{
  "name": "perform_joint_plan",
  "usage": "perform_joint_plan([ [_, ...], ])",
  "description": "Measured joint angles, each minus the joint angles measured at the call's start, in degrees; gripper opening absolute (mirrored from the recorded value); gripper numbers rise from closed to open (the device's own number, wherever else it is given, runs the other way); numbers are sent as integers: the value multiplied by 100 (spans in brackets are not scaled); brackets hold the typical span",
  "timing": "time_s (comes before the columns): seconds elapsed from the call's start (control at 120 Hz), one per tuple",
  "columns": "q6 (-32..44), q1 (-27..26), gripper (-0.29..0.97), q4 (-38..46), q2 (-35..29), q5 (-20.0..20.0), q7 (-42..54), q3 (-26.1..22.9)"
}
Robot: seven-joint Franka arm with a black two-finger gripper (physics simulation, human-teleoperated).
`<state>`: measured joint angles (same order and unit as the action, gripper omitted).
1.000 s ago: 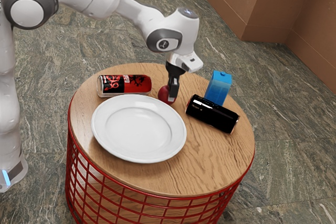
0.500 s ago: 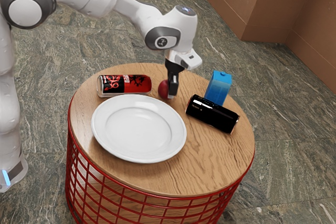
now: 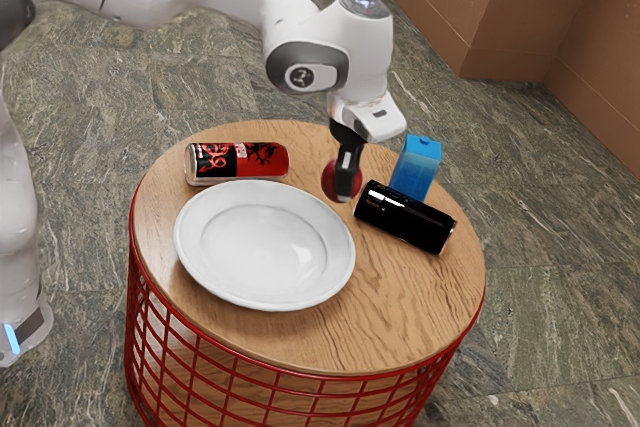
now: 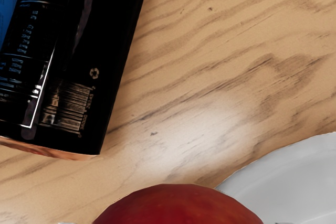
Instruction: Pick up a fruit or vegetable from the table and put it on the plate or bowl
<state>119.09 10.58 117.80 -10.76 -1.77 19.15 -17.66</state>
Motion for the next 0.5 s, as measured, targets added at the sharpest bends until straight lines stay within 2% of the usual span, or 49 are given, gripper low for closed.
perform_joint_plan([
  [0.083, -103, 0, 41, 82, -185, 14, -3, -31],
  [0.258, -316, 13, 41, 904, -1251, 30, -1, 191],
  [0.4, -424, 13, 41, 1067, -1431, 62, 3, 208],
  [0.5, -478, 14, 55, 1086, -1442, 96, 20, 194],
])
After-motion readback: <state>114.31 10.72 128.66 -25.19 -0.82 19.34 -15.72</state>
